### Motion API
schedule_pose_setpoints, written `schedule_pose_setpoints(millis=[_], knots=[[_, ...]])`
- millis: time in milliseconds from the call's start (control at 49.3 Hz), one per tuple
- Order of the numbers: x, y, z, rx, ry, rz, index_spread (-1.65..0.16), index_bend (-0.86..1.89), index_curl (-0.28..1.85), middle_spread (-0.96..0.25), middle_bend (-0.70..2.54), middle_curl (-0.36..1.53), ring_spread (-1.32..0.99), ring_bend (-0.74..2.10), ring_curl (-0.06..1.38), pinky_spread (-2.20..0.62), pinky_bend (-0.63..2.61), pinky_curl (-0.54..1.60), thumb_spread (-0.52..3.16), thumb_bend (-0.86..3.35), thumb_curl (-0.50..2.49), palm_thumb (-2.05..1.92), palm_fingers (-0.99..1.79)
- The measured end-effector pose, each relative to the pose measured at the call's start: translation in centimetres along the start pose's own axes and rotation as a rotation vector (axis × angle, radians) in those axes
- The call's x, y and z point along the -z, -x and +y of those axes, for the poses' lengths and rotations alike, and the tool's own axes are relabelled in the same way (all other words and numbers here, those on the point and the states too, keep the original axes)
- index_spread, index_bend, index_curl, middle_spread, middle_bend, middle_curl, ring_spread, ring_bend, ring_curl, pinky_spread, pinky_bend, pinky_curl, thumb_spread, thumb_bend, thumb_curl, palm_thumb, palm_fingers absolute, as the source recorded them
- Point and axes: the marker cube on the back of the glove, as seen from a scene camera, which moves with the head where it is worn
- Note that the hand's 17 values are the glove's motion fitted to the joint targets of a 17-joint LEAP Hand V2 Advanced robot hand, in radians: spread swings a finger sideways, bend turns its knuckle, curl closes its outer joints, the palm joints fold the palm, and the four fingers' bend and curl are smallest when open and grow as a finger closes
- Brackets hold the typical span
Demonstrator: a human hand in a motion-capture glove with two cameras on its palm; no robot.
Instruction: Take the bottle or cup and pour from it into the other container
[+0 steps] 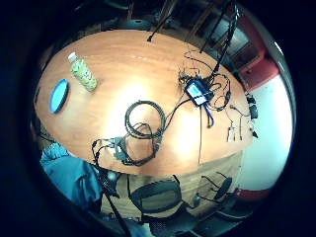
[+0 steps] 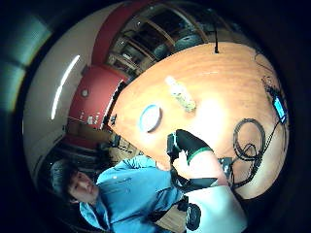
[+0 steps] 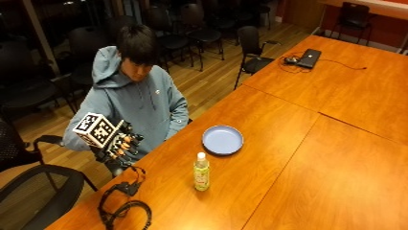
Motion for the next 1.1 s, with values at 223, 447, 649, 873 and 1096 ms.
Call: schedule_pose_setpoints(millis=[223, 447, 649, 873, 1096], knots=[[-0.9, -0.7, -0.4, -0.016, -0.008, -0.055, -0.26, 0.11, 0.09, 0.04, 0.2, 0.13, 0.09, 0.41, 0.16, 0.19, 0.59, 0.19, 0.75, 0.18, 0.21, 0.52, 0.26], [-2.5, -0.9, -1.3, -0.006, 0.0, -0.097, -0.29, 0.13, 0.13, 0.05, 0.2, 0.2, 0.11, 0.44, 0.2, 0.22, 0.63, 0.22, 0.87, 0.08, 0.28, 0.57, 0.22], [-5.0, -0.7, -2.9, 0.029, 0.017, -0.136, -0.29, 0.13, 0.15, 0.06, 0.19, 0.23, 0.12, 0.46, 0.22, 0.22, 0.66, 0.24, 0.9, 0.01, 0.33, 0.61, 0.18], [-7.1, -0.2, -4.9, 0.037, 0.049, -0.154, -0.3, 0.13, 0.17, 0.06, 0.19, 0.26, 0.12, 0.48, 0.24, 0.23, 0.68, 0.25, 0.91, -0.03, 0.36, 0.63, 0.16], [-10.1, 0.4, -7.5, 0.034, 0.07, -0.17, -0.3, 0.13, 0.18, 0.06, 0.2, 0.28, 0.13, 0.49, 0.25, 0.23, 0.69, 0.26, 0.91, -0.03, 0.38, 0.63, 0.15]])
